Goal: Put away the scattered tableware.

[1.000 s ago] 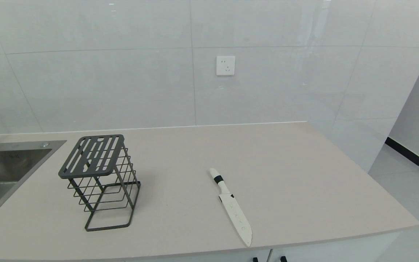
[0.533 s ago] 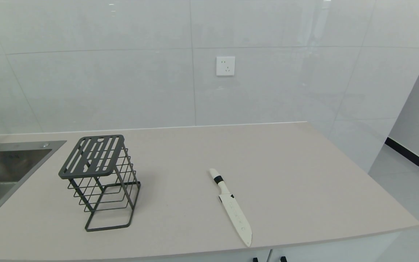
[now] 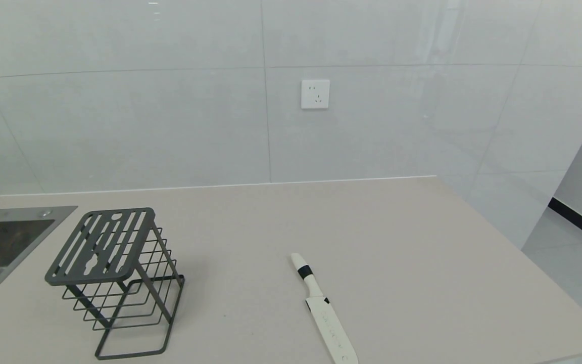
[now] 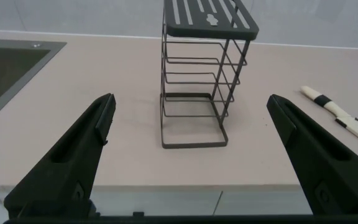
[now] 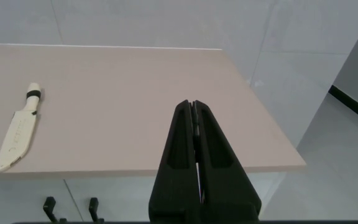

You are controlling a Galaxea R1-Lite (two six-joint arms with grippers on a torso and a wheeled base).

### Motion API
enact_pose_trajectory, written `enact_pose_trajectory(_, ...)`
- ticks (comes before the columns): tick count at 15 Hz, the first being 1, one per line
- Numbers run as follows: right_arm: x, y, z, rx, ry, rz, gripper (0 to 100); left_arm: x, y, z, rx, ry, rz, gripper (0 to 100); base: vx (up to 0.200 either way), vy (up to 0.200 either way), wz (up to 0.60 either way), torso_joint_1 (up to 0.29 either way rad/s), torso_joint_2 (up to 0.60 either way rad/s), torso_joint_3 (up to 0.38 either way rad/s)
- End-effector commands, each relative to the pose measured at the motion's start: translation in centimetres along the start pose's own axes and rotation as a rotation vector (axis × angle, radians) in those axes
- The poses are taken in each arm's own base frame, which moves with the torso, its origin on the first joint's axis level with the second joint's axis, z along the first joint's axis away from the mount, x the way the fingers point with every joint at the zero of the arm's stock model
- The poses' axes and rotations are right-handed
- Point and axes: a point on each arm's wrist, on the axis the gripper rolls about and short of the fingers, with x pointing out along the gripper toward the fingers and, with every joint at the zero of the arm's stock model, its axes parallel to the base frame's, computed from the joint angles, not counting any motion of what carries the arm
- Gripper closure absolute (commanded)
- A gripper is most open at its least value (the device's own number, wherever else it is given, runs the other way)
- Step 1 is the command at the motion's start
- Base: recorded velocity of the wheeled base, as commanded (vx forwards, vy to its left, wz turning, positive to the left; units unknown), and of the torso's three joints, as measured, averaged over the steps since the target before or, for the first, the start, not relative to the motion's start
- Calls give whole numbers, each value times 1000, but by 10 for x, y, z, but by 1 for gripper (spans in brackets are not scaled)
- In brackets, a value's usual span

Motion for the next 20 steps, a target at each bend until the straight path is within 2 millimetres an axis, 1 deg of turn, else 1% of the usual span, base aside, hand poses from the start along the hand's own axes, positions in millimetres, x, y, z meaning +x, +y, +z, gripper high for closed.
enact_pose_trajectory(1,0,0,0,1,1,2,100,0,0,0,0,2,1,0,0,0,0,168,-76,61)
enact_pose_trajectory(2,0,0,0,1,1,1,100,0,0,0,0,2,1,0,0,0,0,85,-51,32)
enact_pose_trajectory(5,0,0,0,1,1,-2,100,0,0,0,0,2,1,0,0,0,600,28,-17,22)
enact_pose_trajectory(13,0,0,0,4,1,-2,100,0,0,0,0,2,1,0,0,0,0,0,0,0)
enact_pose_trajectory(16,0,0,0,2,1,-1,100,0,0,0,0,2,1,0,0,0,0,56,-175,-108)
enact_pose_trajectory(20,0,0,0,2,1,-1,100,0,0,0,0,2,1,0,0,0,0,0,0,0)
